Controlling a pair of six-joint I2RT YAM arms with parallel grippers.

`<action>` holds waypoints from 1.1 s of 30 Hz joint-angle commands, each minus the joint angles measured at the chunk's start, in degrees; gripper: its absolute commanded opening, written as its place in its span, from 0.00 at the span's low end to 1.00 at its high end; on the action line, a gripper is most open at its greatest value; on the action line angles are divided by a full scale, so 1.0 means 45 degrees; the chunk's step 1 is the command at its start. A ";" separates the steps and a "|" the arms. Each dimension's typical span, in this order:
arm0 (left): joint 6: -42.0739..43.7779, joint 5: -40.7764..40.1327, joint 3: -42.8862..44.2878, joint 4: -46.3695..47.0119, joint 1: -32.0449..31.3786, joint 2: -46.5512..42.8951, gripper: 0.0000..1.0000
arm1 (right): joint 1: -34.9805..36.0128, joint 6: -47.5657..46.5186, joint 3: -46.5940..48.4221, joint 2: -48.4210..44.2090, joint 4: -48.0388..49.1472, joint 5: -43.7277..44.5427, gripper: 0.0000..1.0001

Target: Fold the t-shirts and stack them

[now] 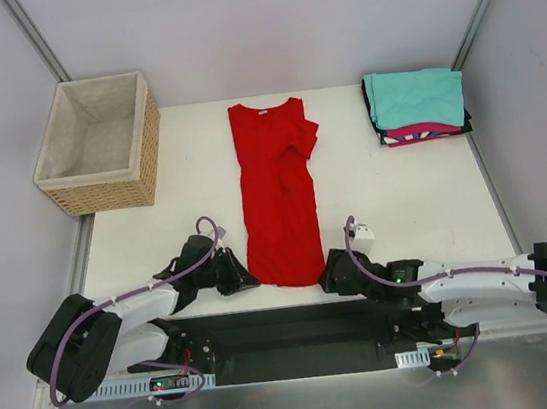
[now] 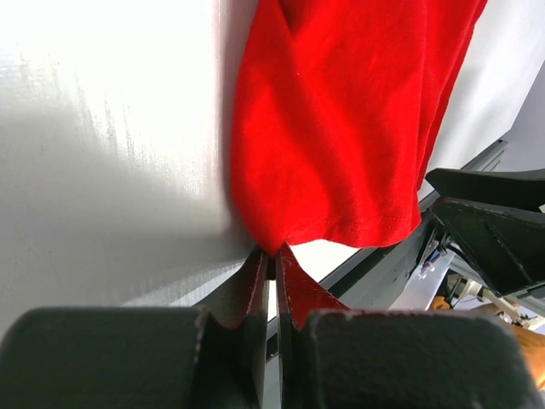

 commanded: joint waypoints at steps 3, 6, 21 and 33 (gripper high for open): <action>0.0550 -0.0611 0.0025 -0.1379 -0.0119 0.0695 0.02 | -0.0040 0.0106 -0.0140 0.0666 0.0317 0.0288 0.53; 0.0550 -0.0591 0.0064 -0.1379 -0.0099 0.0833 0.01 | -0.0197 0.0087 -0.0179 0.1056 0.0610 0.0073 0.52; 0.0608 -0.0513 0.0181 -0.1379 -0.0099 0.1067 0.01 | -0.0646 -0.0070 0.0036 0.2053 0.1236 -0.0494 0.33; 0.0608 -0.0434 0.0298 -0.1865 -0.0119 0.0366 0.00 | -0.0666 -0.0186 0.0543 0.1781 0.0319 -0.0319 0.01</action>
